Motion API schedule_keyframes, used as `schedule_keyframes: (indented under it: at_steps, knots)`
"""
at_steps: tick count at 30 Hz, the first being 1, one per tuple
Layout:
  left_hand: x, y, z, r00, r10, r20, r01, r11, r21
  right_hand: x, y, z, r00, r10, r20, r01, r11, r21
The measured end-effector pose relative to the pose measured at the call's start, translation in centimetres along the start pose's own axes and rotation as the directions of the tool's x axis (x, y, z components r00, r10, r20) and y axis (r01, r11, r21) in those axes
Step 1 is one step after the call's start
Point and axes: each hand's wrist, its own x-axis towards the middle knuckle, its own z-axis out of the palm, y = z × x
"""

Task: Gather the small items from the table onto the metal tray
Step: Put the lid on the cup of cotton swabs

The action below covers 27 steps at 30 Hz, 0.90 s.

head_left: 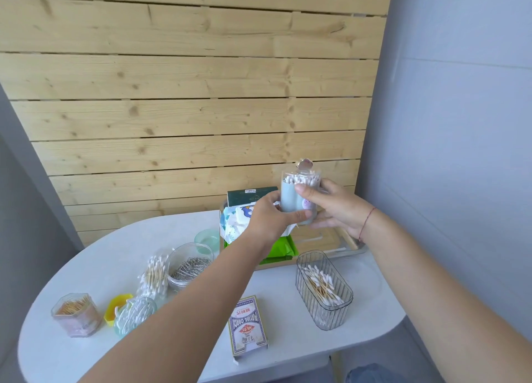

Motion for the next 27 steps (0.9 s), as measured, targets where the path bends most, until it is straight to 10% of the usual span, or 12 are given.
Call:
schedule_keyframes:
  at_steps: [9,27]
  knots:
    - [8.0,1.0,2.1,0.999,-0.008,-0.04,0.018,0.965,0.261,7.4,3.1,-2.3,0.968,0.032,-0.25,-0.028,0.999,0.022]
    - [19.1,-2.9,0.1,0.978,-0.183,-0.096,0.198,0.696,0.691,19.6,10.3,0.0,0.952,0.173,-0.252,-0.194,0.979,-0.06]
